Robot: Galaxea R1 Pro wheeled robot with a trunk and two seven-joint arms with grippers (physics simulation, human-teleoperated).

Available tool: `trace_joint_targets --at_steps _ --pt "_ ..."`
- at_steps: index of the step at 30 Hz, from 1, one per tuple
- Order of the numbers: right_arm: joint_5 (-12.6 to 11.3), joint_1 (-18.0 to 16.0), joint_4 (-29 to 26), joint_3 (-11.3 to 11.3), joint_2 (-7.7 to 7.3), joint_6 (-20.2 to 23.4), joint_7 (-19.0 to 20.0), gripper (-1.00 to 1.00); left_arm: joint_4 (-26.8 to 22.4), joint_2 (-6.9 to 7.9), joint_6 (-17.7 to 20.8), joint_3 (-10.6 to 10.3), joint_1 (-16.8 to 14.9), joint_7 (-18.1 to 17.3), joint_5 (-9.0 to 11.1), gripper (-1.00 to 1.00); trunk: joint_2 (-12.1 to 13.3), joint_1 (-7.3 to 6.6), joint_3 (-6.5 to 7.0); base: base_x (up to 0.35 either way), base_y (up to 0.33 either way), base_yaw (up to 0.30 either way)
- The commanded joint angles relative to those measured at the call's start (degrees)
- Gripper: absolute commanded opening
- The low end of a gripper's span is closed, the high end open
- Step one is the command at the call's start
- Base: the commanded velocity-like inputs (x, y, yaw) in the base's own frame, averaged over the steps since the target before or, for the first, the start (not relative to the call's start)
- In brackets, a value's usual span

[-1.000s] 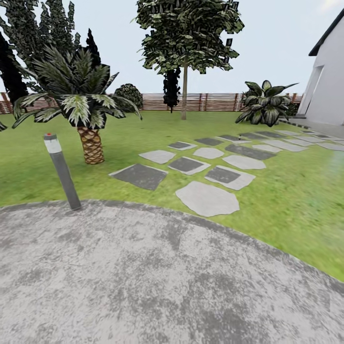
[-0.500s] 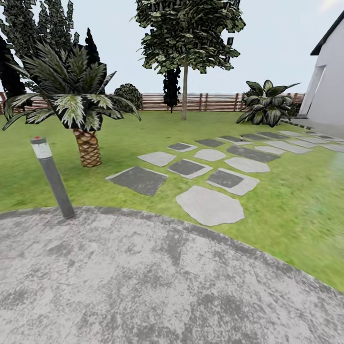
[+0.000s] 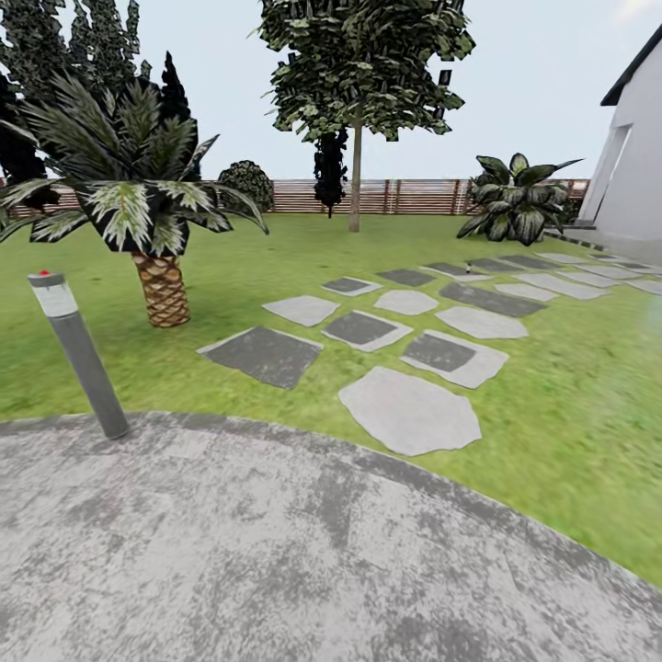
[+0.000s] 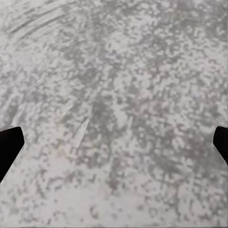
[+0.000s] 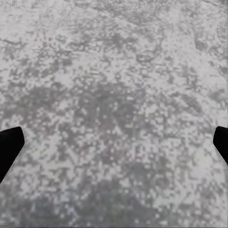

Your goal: In the garden, pick up the pesticide atomizer on the floor and spray pesticide onto both trees until each tree trunk is fully covered.

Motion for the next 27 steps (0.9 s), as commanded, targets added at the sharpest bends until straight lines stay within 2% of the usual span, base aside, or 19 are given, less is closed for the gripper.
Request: trace_joint_targets --at_steps 1,27 --pt "-0.3 0.0 0.0 0.1 -0.01 -0.2 0.0 1.00 0.0 0.02 -0.2 0.0 0.0 0.0 0.3 1.00 0.0 0.02 -0.05 0.340 0.000 0.000" --pt "-0.3 0.0 0.0 0.1 -0.01 -0.2 0.0 1.00 0.0 -0.02 -0.2 0.0 0.0 0.0 0.3 1.00 0.0 0.02 -0.05 0.340 0.000 0.000"
